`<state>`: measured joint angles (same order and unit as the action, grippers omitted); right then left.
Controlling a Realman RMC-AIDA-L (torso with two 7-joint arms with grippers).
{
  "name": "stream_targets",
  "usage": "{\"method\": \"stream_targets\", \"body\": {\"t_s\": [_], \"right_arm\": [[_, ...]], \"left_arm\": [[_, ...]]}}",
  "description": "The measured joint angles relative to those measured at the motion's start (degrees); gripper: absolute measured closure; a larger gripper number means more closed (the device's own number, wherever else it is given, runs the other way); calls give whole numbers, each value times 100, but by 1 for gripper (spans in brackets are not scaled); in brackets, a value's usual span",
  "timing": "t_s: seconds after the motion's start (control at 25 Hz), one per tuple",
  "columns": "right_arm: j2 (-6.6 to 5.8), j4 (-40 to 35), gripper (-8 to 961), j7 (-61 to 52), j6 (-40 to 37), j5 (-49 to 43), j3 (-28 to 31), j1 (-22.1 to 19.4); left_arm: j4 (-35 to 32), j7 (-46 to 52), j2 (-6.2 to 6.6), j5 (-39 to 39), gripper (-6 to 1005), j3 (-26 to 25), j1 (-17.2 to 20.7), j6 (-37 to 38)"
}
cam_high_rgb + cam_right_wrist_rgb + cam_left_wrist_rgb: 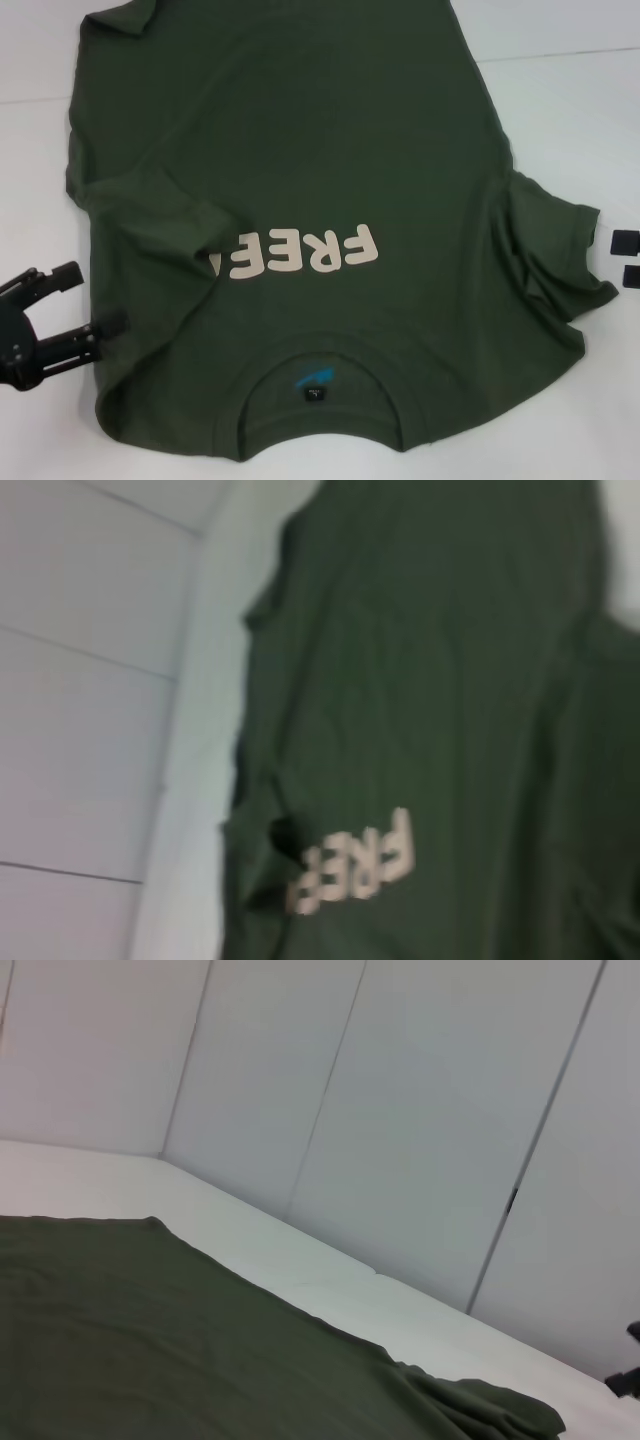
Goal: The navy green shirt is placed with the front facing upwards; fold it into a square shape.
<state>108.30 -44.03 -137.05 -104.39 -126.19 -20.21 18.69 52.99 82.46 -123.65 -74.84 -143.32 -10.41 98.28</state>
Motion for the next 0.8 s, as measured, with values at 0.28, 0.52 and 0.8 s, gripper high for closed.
{"method": "stream_targets", "body": {"t_s": [0.28, 0.52, 0.8], "right_arm": [[-74, -726, 72, -681, 75, -843, 5, 423], [-129, -1177, 74, -1055, 132, -1589, -11, 744], [-78, -1185, 85, -1096, 266, -1936, -183, 932]], "left_arm": [[0, -11, -7, -34, 52, -88, 15, 15], [15, 6, -9, -57, 52, -91, 7, 16], [35, 17, -10, -67, 53, -92, -23, 15]]}}
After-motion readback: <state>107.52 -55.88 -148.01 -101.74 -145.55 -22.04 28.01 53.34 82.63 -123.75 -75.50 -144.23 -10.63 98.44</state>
